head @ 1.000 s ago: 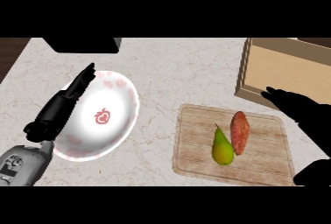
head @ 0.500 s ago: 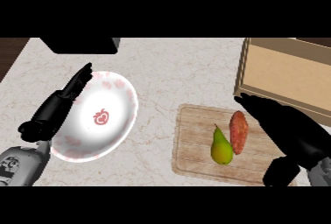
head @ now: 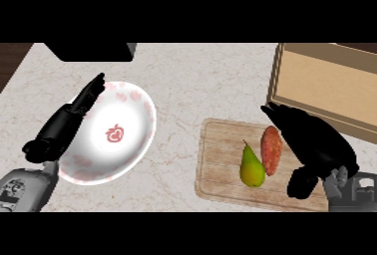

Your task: Pick the sweet potato from the cutting board and place it in the cardboard box

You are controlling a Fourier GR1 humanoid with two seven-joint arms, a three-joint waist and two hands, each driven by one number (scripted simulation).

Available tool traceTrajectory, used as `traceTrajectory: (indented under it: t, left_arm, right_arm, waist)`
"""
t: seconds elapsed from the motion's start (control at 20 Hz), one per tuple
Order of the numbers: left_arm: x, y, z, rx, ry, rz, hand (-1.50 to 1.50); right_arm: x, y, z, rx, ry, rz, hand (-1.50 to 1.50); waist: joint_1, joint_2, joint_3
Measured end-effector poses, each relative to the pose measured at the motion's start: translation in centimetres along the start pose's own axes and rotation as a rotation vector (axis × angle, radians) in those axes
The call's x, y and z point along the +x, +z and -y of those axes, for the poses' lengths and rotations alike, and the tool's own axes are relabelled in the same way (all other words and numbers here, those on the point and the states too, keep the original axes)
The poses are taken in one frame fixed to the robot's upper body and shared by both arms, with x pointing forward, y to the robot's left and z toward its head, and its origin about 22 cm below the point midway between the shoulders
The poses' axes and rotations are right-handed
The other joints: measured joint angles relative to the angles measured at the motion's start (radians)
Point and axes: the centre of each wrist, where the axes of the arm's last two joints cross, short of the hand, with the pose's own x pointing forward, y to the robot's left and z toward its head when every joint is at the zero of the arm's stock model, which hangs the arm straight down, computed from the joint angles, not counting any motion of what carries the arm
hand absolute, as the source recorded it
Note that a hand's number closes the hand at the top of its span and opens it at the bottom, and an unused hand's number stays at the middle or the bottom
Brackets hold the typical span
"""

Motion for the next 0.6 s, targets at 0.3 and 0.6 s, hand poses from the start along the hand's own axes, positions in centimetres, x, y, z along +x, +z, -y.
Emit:
traceTrajectory:
  t: [0.3, 0.6]
  left_arm:
    - [0.2, 0.5, -0.3, 0.004, 0.004, -0.004, 0.00]
    - [0.0, -0.2, 0.3, 0.003, 0.006, 0.001, 0.00]
  right_arm:
    - [0.1, -1.4, -1.5, 0.016, 0.031, -0.037, -1.50]
    - [0.0, -2.6, -3.1, 0.024, 0.059, -0.066, -1.50]
  waist:
    - [0.000, 0.000, 0.000]
    - [-0.003, 0.000, 0.000]
